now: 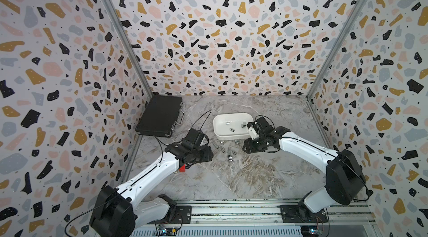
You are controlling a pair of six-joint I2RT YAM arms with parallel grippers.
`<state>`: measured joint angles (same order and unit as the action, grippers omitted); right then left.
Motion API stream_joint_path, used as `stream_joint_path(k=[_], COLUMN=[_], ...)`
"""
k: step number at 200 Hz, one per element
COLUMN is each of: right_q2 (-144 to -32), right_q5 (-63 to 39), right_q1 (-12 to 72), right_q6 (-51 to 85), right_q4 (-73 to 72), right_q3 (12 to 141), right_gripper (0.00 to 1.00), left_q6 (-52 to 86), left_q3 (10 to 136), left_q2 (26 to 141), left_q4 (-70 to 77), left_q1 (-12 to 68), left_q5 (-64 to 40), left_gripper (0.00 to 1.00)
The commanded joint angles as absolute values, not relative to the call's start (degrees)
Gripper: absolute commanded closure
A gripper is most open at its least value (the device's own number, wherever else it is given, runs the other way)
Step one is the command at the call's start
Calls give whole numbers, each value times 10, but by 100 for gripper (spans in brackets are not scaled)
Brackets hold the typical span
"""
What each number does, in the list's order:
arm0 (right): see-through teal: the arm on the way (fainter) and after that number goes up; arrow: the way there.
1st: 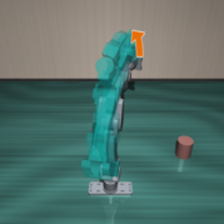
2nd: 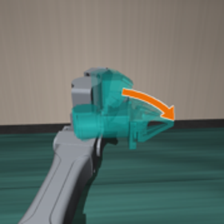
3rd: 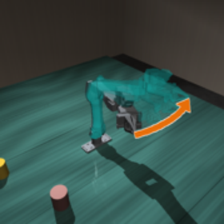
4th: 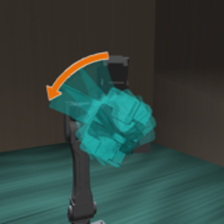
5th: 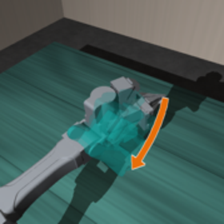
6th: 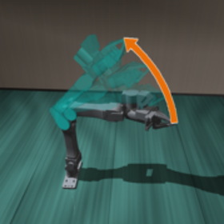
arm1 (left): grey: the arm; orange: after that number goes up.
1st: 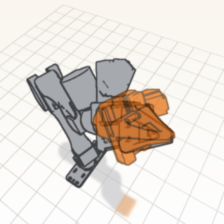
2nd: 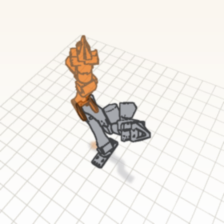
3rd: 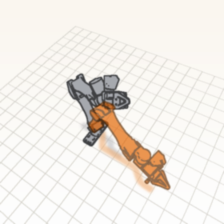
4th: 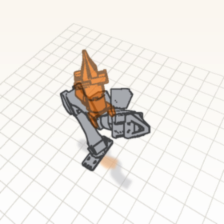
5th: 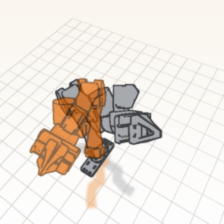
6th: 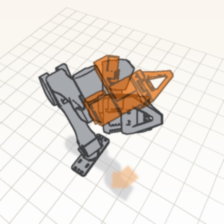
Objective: Put the socket on the desktop into the storage box
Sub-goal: Pick up the socket head at the center of the board.
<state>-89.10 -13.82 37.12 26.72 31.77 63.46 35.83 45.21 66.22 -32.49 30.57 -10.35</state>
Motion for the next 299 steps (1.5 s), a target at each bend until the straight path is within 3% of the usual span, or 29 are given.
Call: stream_joint_path(k=[1, 190, 299], right_q2=[-904, -1107, -1168], right_q5=[-129, -87, -67], right_q1=[378, 428, 439], right_q6=[259, 223, 221], right_q4=[338, 417, 442], right_q3=[667, 824, 872], right_gripper=[49, 55, 60], left_q6=[377, 417, 421], left_q3=[433, 357, 345], left_q2=[643, 583, 582], left_q4=[-296, -275, -268], left_q1=[302, 290, 284], left_q5=[-125, -151, -153], left_gripper=[42, 42, 43])
